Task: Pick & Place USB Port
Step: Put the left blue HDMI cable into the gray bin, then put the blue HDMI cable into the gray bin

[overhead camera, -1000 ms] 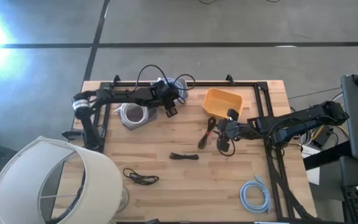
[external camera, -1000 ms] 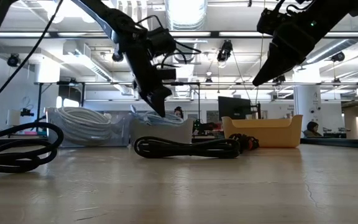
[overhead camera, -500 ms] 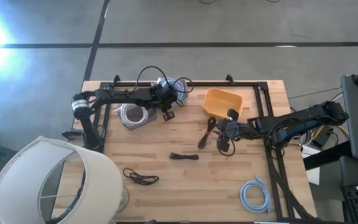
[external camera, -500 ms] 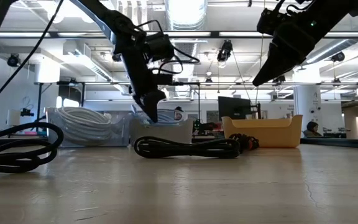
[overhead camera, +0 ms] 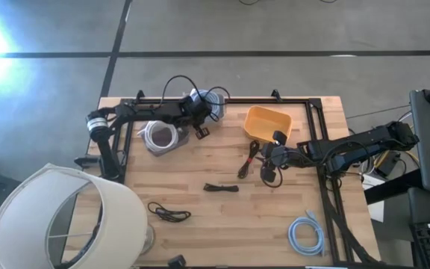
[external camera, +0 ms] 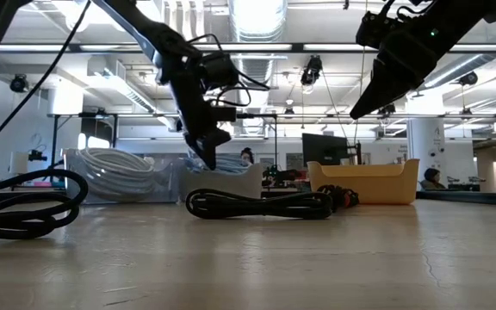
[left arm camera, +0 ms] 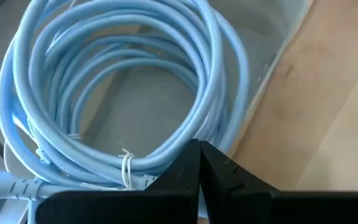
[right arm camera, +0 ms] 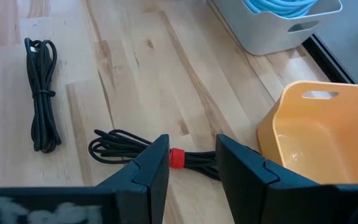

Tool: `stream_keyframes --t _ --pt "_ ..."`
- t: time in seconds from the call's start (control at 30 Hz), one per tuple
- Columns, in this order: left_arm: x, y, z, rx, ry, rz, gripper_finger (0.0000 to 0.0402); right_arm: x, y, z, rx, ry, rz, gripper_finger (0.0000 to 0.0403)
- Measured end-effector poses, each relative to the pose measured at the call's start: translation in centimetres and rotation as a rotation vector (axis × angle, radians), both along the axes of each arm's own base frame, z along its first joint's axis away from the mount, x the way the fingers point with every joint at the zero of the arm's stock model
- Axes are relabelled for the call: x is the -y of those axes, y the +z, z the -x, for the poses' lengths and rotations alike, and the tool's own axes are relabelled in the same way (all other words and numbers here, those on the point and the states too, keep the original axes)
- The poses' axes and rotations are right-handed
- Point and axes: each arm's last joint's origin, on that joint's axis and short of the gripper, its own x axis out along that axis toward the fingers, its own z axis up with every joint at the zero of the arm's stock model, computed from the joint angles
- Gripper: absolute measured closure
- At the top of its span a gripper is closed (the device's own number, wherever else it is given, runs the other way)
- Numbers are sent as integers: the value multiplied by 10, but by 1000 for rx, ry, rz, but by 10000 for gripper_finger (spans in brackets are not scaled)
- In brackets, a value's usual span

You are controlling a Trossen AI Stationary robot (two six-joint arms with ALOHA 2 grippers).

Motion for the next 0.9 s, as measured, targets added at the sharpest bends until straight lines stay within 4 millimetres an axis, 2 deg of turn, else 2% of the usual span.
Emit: stream_keyframes --t 0.53,0.77,0.9 --pt "-21 -10 5 21 49 31 393 0 0 0 1 1 0 278" --pt "-14 -8 6 21 4 99 392 0 0 0 0 1 0 278" --pt "-8 2 7 7 -4 85 386 0 0 0 0 1 0 278"
